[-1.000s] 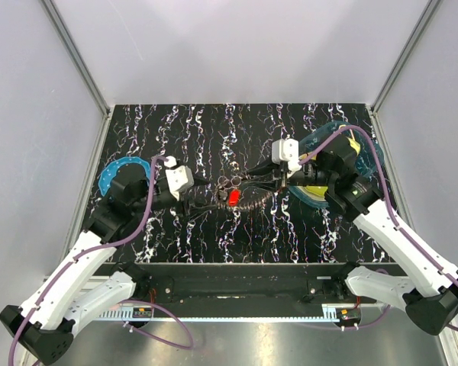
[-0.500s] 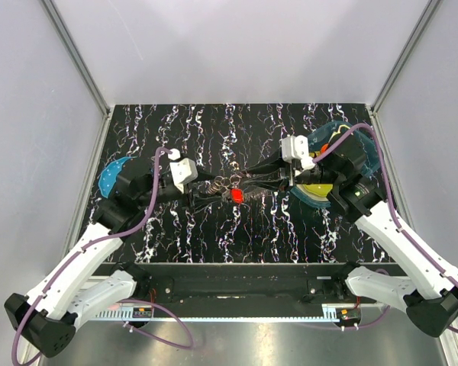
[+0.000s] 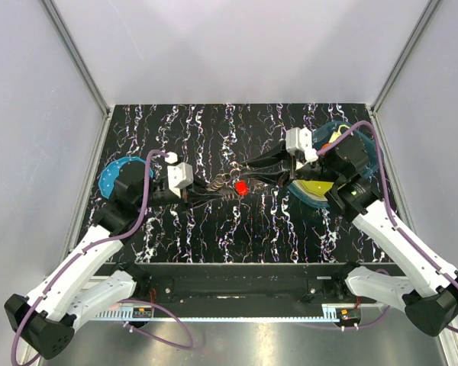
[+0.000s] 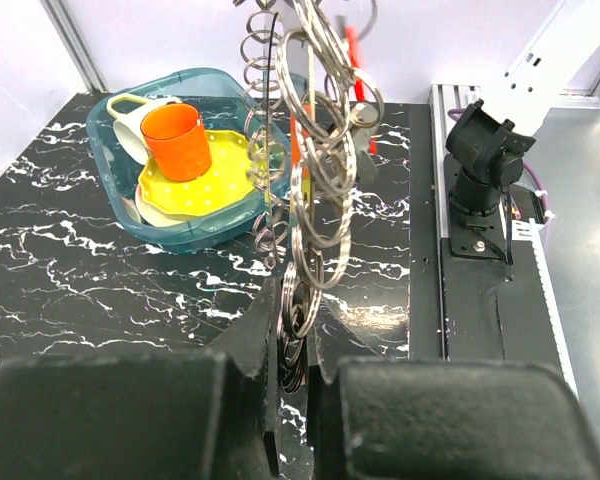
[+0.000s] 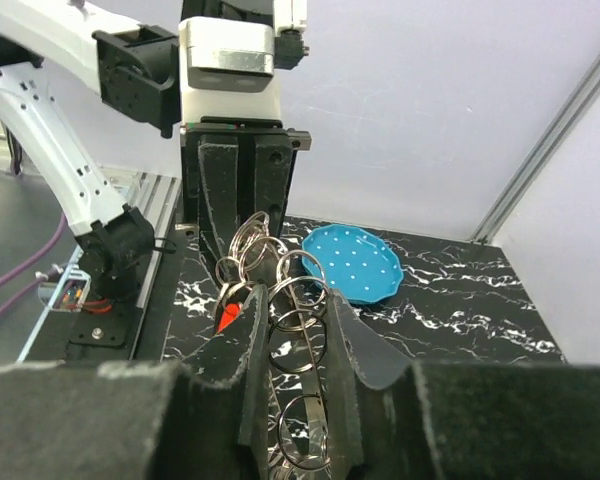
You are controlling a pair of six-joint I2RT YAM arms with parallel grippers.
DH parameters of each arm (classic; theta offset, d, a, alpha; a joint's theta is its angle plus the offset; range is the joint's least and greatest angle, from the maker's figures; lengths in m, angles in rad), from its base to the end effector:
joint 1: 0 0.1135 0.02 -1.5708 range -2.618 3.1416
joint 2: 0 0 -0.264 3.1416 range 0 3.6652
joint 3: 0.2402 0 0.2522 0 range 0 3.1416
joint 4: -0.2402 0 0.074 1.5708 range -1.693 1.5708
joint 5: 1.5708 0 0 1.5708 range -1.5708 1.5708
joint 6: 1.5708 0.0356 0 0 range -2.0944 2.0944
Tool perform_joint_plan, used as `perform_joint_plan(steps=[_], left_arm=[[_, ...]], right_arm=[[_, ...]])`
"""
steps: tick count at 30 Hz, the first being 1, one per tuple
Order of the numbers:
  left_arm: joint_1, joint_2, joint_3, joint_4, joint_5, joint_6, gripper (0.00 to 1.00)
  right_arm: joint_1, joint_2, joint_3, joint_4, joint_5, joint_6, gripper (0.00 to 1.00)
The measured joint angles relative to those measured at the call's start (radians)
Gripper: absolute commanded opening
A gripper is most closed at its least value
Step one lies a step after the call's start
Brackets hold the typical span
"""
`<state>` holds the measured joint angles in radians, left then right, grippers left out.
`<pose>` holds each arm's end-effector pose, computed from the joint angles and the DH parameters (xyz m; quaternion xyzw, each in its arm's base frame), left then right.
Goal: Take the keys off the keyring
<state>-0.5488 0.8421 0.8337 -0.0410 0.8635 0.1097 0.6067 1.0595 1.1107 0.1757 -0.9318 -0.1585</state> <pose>0.1451 -0.1205 0.3636 0.4857 0.5293 -0.4322 0.5451 0.1687 0.1519 0.4376 -0.5338 0.3847 0.4280 0.6196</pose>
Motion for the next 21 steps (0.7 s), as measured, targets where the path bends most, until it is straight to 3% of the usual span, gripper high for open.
perform_joint_plan(steps=[10, 21], left_arm=[[0.002, -0.003, -0.013, -0.011, -0.076, -0.009, 0.0], [0.009, -0.002, -0.033, -0.018, -0.218, 0.002, 0.0]], right_arm=[[0.006, -0.035, -0.057, 0.027, 0.169, 0.155, 0.48], [0.011, -0.198, -0.246, 0.115, 0.323, 0.319, 0.45]])
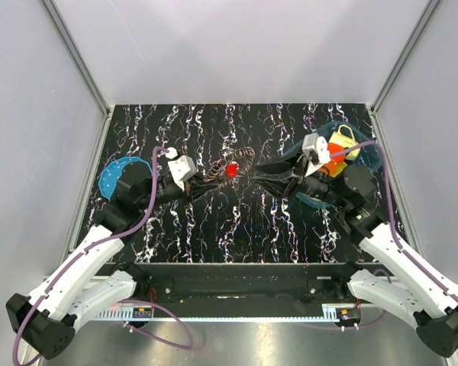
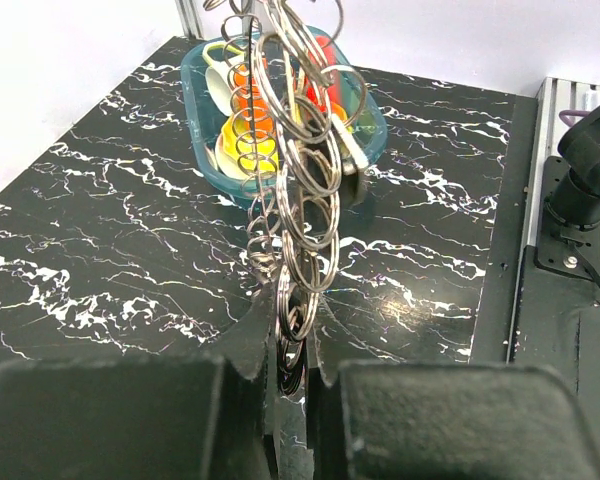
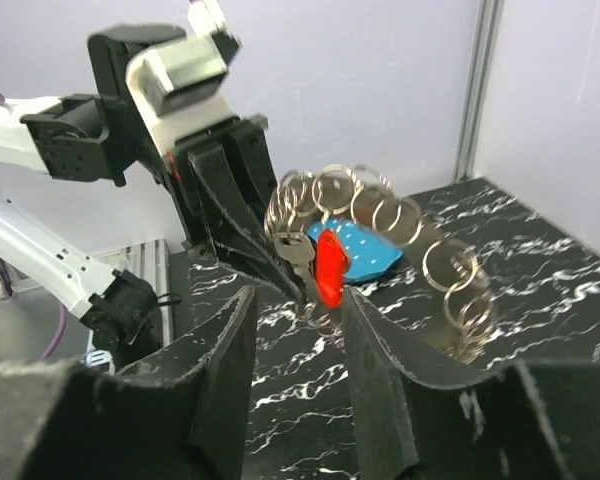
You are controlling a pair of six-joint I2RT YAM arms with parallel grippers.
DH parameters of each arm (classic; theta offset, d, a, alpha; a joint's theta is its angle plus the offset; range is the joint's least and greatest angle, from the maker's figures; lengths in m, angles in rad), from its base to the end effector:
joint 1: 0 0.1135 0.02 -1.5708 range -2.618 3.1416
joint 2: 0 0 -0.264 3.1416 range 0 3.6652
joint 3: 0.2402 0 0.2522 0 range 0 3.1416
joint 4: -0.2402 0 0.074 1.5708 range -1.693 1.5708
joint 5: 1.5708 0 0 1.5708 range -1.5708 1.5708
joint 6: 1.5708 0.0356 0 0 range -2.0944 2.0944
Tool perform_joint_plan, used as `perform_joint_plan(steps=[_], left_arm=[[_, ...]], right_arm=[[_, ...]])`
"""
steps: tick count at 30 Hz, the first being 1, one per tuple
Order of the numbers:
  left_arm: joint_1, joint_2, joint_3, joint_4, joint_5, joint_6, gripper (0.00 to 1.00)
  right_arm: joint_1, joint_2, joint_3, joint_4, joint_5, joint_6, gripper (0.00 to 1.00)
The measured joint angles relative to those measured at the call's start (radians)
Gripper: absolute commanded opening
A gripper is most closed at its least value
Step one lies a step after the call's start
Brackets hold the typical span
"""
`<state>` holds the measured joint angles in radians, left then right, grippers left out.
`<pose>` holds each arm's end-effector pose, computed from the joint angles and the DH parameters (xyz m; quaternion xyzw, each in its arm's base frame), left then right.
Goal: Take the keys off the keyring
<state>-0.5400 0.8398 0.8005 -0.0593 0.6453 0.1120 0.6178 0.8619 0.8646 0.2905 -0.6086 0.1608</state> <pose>0.1544 -0.1175 0.3503 0.4268 0.5977 -0.3649 0.5723 0.1445 0.1277 0.4044 -0.3631 0.4996 0.4560 0.6408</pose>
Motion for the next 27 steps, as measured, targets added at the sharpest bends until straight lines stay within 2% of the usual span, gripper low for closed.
perform_joint_plan(steps=[9, 16, 22, 24, 27], left_arm=[[0.0, -0.001, -0.002, 0.0, -0.007, 0.003, 0.0], [0.0, -0.001, -0.009, -0.008, -0.005, 0.004, 0.0], [0.0, -0.002, -0.009, -0.012, 0.002, 0.004, 0.0], [0.0, -0.001, -0.009, -0.014, 0.003, 0.004, 0.0], [0.0, -0.002, -0.009, -0.014, 0.005, 0.004, 0.0]], right_arm=[[0.12, 0.133, -0.057, 0.066, 0.142, 0.017, 0.45], [0.139, 0.183, -0.056, 0.154, 0.222, 0.011, 0.47], [0.147, 0.242, -0.046, 0.193, 0.225, 0.003, 0.49], [0.151, 0.262, -0.045, 0.203, 0.217, 0.0, 0.47], [0.158, 0.28, -0.045, 0.216, 0.215, -0.007, 0.38]])
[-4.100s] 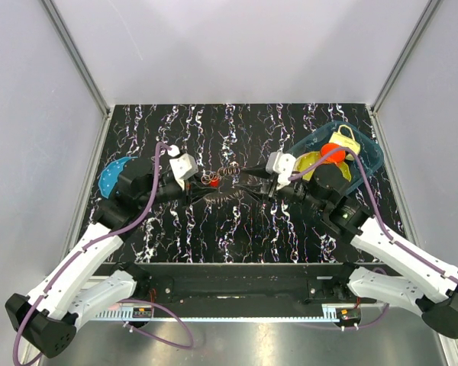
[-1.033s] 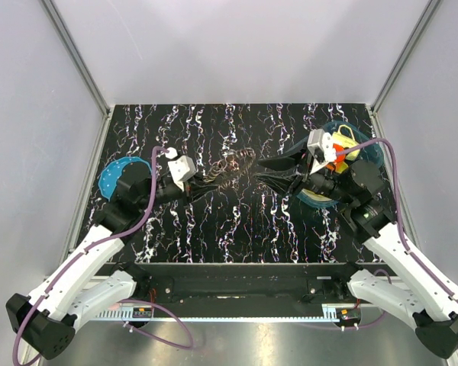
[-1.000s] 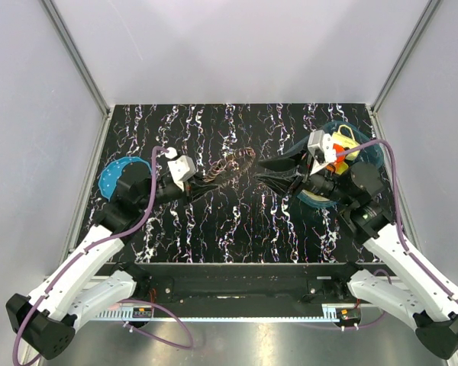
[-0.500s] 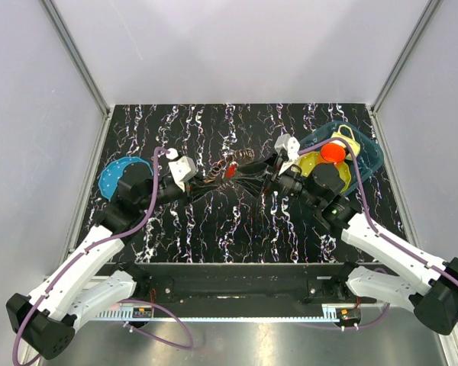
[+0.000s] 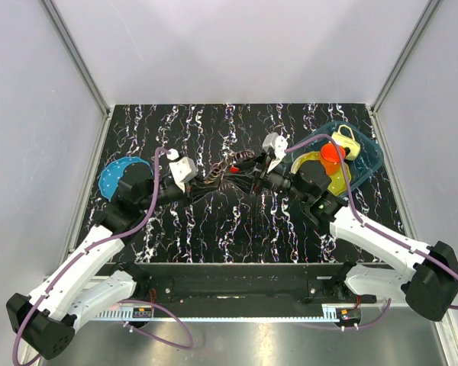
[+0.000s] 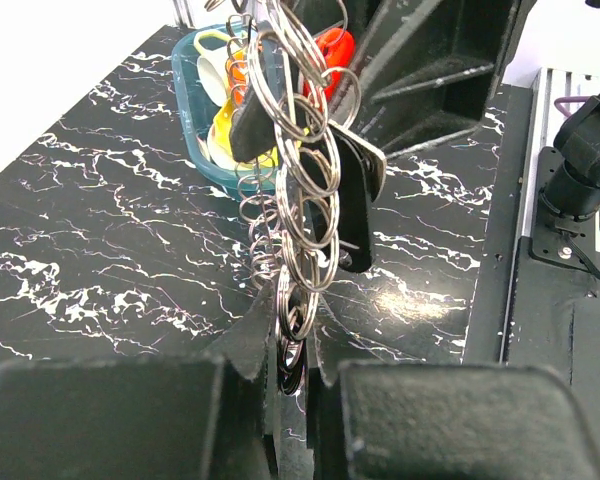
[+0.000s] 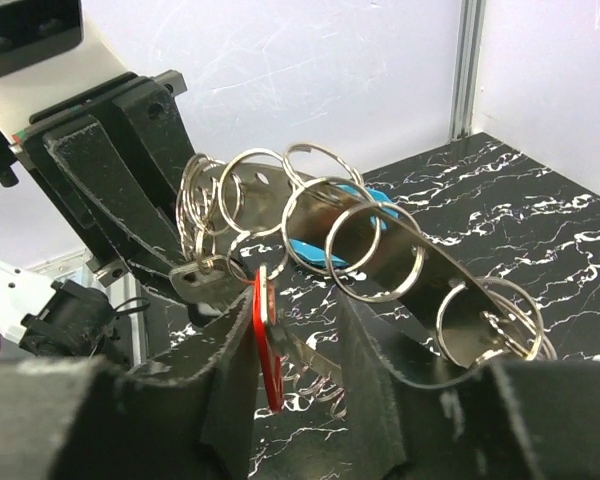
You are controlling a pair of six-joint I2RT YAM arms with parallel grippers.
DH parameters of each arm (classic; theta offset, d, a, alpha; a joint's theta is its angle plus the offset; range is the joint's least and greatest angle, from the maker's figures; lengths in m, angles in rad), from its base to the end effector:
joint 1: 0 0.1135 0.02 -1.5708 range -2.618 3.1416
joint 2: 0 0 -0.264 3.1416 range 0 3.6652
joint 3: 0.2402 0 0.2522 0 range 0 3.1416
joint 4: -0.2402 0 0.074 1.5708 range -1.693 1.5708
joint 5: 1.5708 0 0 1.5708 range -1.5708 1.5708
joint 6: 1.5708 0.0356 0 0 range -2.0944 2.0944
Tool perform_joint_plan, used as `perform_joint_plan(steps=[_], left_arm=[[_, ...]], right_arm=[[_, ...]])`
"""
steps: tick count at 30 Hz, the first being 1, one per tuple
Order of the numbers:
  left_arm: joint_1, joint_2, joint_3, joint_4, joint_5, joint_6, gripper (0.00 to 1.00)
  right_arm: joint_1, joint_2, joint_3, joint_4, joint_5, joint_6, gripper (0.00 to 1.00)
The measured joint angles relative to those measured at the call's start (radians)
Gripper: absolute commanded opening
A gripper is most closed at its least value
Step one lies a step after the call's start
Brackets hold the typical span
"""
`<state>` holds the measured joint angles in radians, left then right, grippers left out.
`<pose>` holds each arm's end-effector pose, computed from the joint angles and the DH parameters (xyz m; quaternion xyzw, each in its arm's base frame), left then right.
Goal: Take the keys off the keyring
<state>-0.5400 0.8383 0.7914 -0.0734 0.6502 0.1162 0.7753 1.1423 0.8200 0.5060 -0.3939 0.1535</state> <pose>0.1541 -0.1175 0.3460 0.4291 0.6030 -0.3659 0.5642 0.1809 0.1965 0.3525 -0.3350 0.5508 0.4496 0.6182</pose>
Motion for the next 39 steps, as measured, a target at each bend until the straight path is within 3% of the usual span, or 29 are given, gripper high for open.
perform_joint_plan(steps=[5, 7, 9, 16, 25, 33, 35, 36, 37, 39], left_arm=[[0.0, 0.0, 0.0, -0.005, -0.003, 0.014, 0.0], [0.0, 0.001, 0.0, -0.008, -0.003, 0.018, 0.0], [0.0, 0.003, 0.0, -0.009, -0.003, 0.018, 0.0], [0.0, 0.003, 0.0, -0.015, -0.014, 0.018, 0.0], [-0.01, 0.015, 0.017, 0.0, -0.034, 0.019, 0.0], [-0.01, 0.014, -0.007, -0.017, -0.062, 0.022, 0.0], [-0.01, 0.006, -0.021, -0.018, -0.065, 0.022, 0.1], [-0.01, 0.003, -0.024, -0.018, -0.064, 0.022, 0.17], [-0.01, 0.001, -0.027, -0.018, -0.064, 0.021, 0.33], [-0.009, -0.004, -0.031, -0.019, -0.077, 0.009, 0.44]], right_arm=[[0.003, 0.003, 0.001, 0.027, 0.0, -0.009, 0.34], [0.003, 0.002, 0.001, 0.04, -0.001, -0.011, 0.2], [0.003, 0.002, 0.001, 0.05, -0.003, -0.014, 0.0], [0.005, -0.024, 0.004, -0.005, 0.008, -0.021, 0.0], [0.01, -0.1, 0.251, -0.41, 0.075, -0.035, 0.0], [0.01, -0.076, 0.319, -0.614, 0.095, -0.1, 0.0], [0.01, -0.074, 0.334, -0.669, 0.08, -0.138, 0.0], [0.011, -0.074, 0.338, -0.69, 0.068, -0.156, 0.0], [0.011, -0.074, 0.339, -0.706, 0.06, -0.174, 0.0], [0.012, -0.077, 0.34, -0.742, 0.052, -0.207, 0.0]])
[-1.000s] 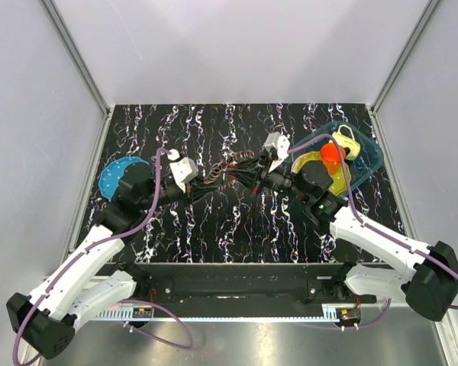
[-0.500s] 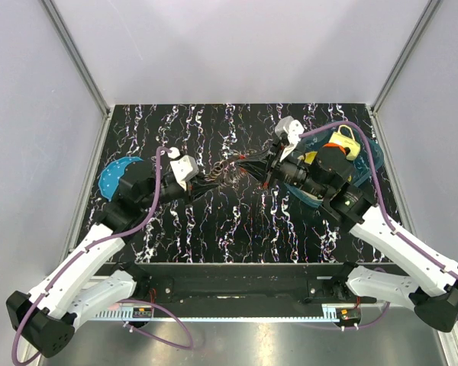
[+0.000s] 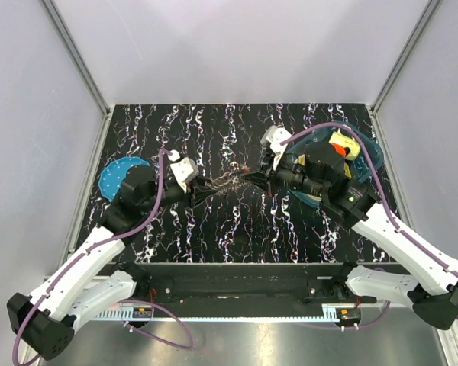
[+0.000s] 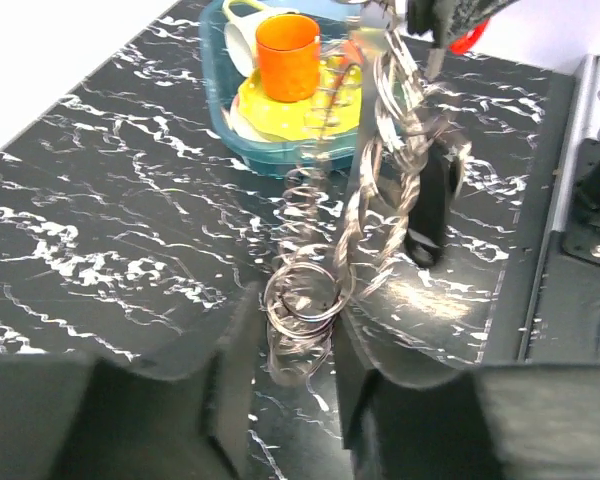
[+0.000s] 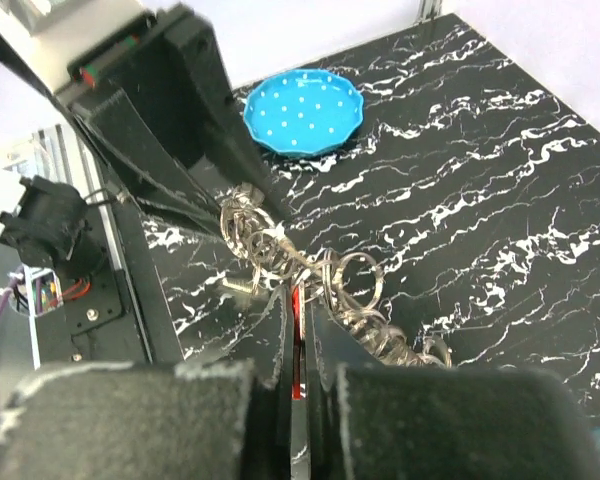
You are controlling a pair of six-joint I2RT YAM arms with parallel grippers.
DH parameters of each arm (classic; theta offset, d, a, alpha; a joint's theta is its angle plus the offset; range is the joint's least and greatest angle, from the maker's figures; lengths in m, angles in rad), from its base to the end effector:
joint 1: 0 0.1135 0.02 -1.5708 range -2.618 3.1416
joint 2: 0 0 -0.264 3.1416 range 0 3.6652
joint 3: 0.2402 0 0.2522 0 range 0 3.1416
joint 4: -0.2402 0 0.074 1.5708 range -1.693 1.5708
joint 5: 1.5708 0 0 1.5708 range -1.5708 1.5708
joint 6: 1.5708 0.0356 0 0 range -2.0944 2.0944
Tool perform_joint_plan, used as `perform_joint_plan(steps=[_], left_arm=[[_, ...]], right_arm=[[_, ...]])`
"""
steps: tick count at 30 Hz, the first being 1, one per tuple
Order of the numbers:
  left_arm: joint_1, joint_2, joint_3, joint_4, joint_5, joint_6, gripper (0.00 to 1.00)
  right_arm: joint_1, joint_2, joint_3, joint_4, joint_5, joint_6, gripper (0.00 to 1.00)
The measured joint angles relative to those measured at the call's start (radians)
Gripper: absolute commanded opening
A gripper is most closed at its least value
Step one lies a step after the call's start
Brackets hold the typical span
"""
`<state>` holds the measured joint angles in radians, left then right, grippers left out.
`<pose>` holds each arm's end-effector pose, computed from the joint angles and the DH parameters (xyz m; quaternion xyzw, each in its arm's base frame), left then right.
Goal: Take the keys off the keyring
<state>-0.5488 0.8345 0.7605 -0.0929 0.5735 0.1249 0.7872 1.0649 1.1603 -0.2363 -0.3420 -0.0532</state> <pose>0.1553 -0.1176 0.3336 0.4144 0.6309 -0.3414 0.5600 0.1586 0.1761 0.4124 -0.4054 0.6339 0.3517 0.5569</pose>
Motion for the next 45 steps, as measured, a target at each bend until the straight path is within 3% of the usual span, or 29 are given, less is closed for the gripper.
perform_joint_plan(steps=[2, 5, 11, 25, 30, 45], left_arm=[[0.005, -0.006, 0.0, -0.006, -0.019, 0.003, 0.57], [0.008, -0.019, 0.002, -0.038, -0.053, 0.013, 0.65], [0.009, -0.035, 0.006, -0.08, -0.083, 0.025, 0.65], [0.004, 0.141, 0.06, 0.093, 0.381, -0.055, 0.57], [-0.008, 0.111, 0.017, 0.19, 0.402, -0.104, 0.63], [-0.014, 0.147, -0.017, 0.322, 0.476, -0.204, 0.61]], right_arm=[[0.0, -0.002, 0.005, -0.042, -0.002, -0.032, 0.0], [0.0, 0.003, 0.028, -0.099, -0.008, -0.078, 0.0], [-0.001, 0.034, 0.079, -0.191, 0.007, -0.141, 0.0], [-0.002, 0.074, 0.058, -0.399, -0.221, -0.23, 0.0], [-0.002, 0.111, 0.083, -0.404, -0.273, -0.208, 0.0], [-0.002, 0.109, 0.109, -0.375, -0.329, -0.248, 0.0]])
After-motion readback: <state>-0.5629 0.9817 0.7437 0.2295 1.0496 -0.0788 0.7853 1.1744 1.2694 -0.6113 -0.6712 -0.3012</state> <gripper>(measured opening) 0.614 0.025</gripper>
